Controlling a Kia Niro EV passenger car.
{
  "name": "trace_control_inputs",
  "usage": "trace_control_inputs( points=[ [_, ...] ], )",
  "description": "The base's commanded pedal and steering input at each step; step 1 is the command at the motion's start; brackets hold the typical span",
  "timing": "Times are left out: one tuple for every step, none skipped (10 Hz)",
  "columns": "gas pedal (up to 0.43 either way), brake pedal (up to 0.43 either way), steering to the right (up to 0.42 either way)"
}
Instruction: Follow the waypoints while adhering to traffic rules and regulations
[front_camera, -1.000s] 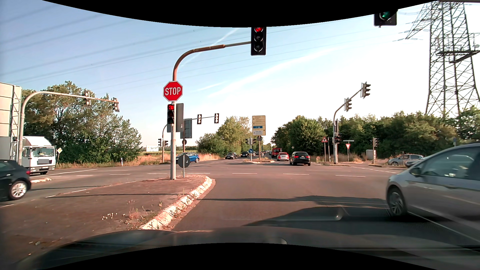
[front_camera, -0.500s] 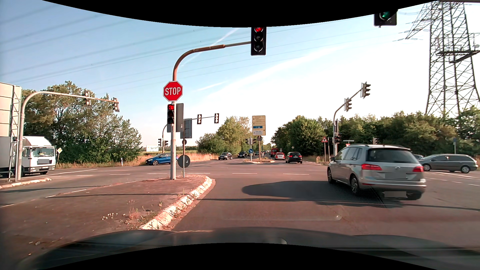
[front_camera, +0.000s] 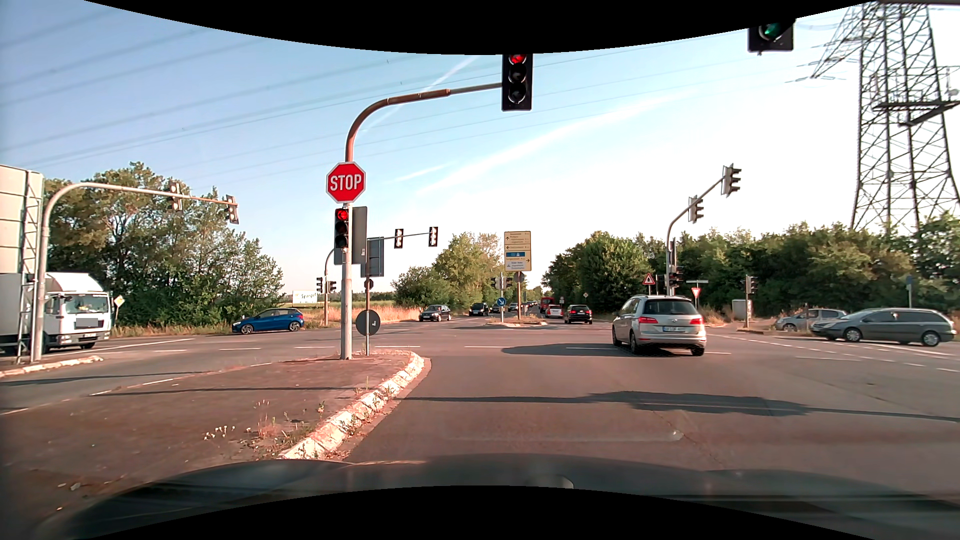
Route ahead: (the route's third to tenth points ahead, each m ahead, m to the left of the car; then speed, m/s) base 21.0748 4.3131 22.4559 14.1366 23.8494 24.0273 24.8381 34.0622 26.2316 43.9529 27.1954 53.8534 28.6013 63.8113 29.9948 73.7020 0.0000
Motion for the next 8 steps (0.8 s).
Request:
trace_control_inputs(
  points=[
    [0.0,0.287,-0.002],
    [0.0,0.287,-0.002],
    [0.0,0.287,-0.002],
    [0.0,0.287,-0.002],
    [0.0,0.287,-0.002],
    [0.0,0.287,-0.002],
    [0.0,0.287,-0.002],
    [0.0,0.287,-0.002]
  ],
)
